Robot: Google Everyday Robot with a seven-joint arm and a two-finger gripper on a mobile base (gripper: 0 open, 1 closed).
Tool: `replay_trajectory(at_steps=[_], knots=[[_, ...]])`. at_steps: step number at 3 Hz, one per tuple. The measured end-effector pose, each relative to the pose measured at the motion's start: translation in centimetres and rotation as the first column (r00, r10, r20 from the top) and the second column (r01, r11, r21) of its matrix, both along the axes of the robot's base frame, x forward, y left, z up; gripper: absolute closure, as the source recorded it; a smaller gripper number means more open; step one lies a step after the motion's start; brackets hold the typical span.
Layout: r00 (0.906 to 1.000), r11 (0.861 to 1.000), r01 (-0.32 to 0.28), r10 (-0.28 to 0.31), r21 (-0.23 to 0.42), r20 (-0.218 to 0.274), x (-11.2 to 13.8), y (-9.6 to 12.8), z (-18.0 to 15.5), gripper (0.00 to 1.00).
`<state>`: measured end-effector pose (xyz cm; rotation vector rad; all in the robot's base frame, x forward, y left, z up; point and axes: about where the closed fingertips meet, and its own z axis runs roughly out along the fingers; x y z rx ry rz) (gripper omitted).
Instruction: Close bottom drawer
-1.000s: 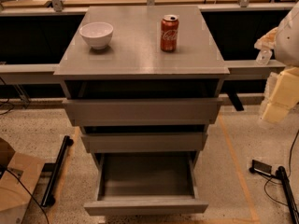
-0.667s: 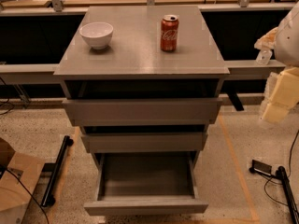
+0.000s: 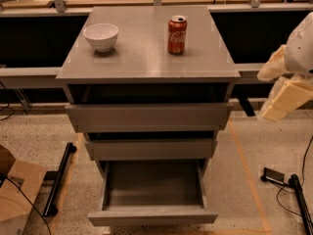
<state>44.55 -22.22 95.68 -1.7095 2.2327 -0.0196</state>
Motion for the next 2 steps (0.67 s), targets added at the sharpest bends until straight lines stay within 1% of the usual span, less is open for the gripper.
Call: replay_trajectory(at_steps=[1, 2], knots=[[0.9952, 0.996, -0.061, 0.066, 0.063, -0.072, 0.9, 0.3, -4.5, 0.61], [0.9788, 0.982, -0.147, 0.162, 0.121, -0.125, 1.6, 1.1, -10.4, 0.84]])
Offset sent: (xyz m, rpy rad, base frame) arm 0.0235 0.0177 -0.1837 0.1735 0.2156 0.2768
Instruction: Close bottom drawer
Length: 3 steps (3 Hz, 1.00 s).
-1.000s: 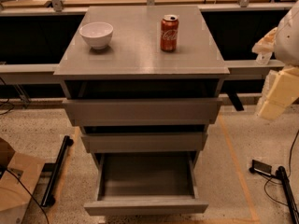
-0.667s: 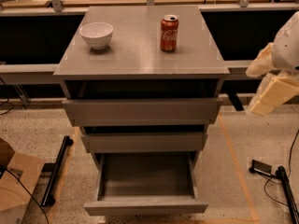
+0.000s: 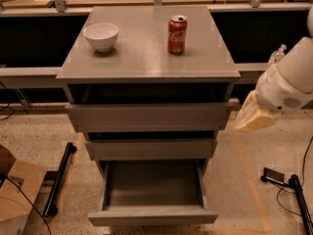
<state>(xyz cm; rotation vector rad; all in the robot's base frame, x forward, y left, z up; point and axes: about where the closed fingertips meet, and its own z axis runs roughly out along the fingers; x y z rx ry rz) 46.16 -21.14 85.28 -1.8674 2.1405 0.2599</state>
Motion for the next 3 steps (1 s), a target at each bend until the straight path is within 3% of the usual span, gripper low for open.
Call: replay_trajectory(at_steps=[1, 2, 3], knots=[[0.9999, 1.000, -0.011, 0.011, 0.000, -0.002, 0.1, 0.1, -0.4, 1.00], [0.9999, 1.000, -0.011, 0.011, 0.000, -0.002, 0.1, 0.1, -0.4, 1.00], [0.9873, 0.999, -0.024, 0.029, 0.031, -0.157, -1.3, 1.1, -6.9, 1.00]])
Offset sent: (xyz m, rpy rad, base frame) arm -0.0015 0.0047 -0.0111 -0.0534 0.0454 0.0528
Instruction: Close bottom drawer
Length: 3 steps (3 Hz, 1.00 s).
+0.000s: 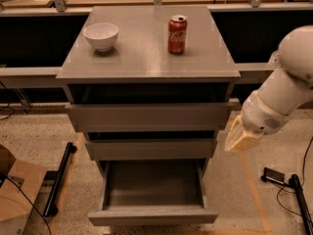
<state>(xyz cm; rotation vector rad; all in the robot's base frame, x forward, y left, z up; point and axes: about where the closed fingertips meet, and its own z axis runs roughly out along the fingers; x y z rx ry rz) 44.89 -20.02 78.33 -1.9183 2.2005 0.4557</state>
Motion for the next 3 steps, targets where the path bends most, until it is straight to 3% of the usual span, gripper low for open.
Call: replay_trajectory(at_steps=[1, 2, 3], knots=[[0.9817, 0.999, -0.028, 0.033, 0.029, -0.188, -2.4, 1.2, -9.7, 1.00], [0.9630, 0.996, -0.040, 0.058, 0.074, -0.263, -4.8, 2.3, -17.2, 1.00], [0.9485, 0.994, 0.057, -0.023, 0.099, -0.316, -6.2, 2.6, -24.8, 1.00]])
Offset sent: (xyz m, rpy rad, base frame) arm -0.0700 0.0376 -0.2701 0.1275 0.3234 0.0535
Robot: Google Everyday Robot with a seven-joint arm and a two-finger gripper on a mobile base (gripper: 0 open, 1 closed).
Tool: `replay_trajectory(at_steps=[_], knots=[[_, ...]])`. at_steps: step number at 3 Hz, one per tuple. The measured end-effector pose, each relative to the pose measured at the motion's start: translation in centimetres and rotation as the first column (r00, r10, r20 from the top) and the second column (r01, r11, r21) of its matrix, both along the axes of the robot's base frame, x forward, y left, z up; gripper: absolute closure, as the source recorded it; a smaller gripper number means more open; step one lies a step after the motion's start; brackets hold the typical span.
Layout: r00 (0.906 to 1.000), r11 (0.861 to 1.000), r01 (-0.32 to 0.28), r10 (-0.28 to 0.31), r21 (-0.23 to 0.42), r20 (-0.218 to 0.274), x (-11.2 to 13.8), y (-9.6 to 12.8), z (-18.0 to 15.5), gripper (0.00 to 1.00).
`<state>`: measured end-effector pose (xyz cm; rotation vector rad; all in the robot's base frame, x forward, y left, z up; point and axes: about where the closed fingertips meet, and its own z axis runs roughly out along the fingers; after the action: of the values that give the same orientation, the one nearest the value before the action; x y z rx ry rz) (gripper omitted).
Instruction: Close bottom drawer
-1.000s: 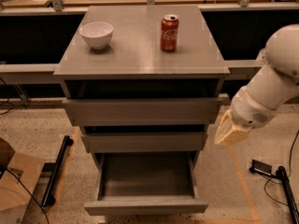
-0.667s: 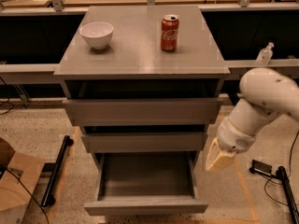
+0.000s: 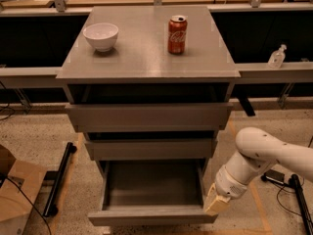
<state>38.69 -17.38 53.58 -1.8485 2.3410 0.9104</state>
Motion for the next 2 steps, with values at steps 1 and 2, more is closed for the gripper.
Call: replay_trajectory(at_steps=[1, 2], knots=[[0.9998, 1.000, 0.021, -0.021, 0.010, -0.002, 0.2, 0.3, -1.8, 1.00], [0.9988, 0.999, 0.048, -0.048, 0.011, -0.003, -0.1, -0.2, -3.3, 1.00]])
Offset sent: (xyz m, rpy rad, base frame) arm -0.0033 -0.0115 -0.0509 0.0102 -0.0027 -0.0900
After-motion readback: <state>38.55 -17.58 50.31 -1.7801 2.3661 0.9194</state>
